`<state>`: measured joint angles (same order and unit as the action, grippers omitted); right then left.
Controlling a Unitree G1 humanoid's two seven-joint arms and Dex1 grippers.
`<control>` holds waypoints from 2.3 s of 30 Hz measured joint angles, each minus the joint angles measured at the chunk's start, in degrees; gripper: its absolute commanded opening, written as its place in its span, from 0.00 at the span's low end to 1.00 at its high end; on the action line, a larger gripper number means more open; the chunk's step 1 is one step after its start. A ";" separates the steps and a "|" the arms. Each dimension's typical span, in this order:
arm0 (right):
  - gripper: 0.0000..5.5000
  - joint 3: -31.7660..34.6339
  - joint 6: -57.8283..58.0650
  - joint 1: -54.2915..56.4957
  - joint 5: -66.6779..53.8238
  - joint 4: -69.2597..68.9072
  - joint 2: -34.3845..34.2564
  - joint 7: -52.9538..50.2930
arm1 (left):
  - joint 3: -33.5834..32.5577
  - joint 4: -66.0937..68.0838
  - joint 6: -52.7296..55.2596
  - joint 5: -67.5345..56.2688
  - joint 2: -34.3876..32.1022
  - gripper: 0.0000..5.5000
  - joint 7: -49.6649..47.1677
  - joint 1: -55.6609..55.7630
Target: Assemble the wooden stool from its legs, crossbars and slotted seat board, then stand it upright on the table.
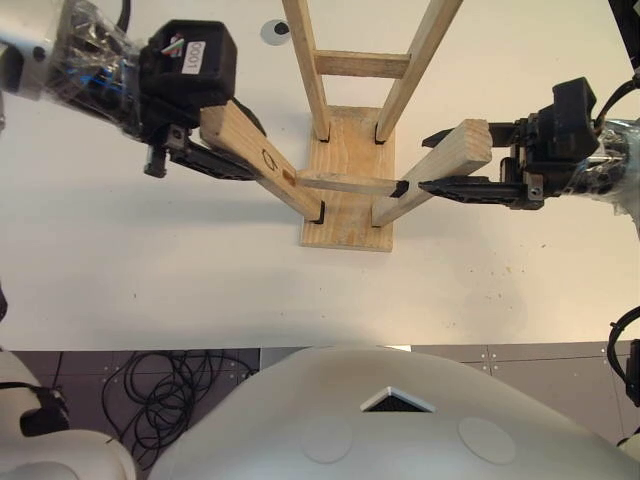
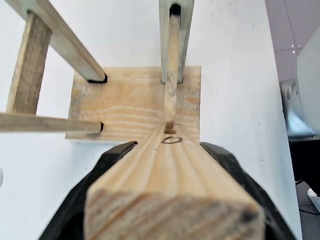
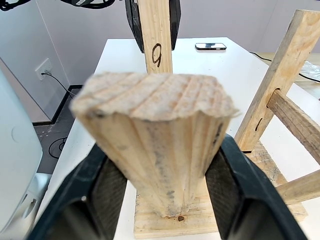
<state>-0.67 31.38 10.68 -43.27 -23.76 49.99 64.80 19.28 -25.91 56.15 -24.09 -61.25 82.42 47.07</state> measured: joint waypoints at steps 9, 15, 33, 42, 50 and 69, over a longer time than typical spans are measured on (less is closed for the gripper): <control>0.38 -0.13 0.14 1.32 0.03 0.69 0.22 1.06 | -0.32 -1.10 3.93 -2.54 5.46 0.37 -5.21 -0.22; 0.37 -0.71 -0.02 2.29 1.40 1.24 0.35 1.98 | -0.48 -1.17 5.25 -2.29 7.80 0.37 -6.58 -0.93; 0.37 -3.94 -8.69 8.12 10.26 12.31 -8.12 -0.14 | -7.87 16.14 -23.86 1.29 16.90 0.37 -8.81 -11.66; 0.58 -6.57 -6.24 11.02 12.48 13.37 -15.55 -6.75 | -12.50 23.31 -30.88 5.51 26.46 0.57 -22.84 -13.12; 0.71 -13.22 5.18 12.55 9.91 9.04 -24.95 -13.33 | -15.45 41.85 -42.62 15.73 35.20 0.60 -44.87 -8.81; 0.71 1.65 18.85 14.96 -14.97 -3.70 -28.76 -24.28 | -42.67 21.69 -51.87 -6.09 43.96 0.60 -59.25 -20.65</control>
<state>0.98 50.22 25.63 -58.24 -27.46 21.23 40.51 -23.39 -4.23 4.29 -30.18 -17.29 23.18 26.41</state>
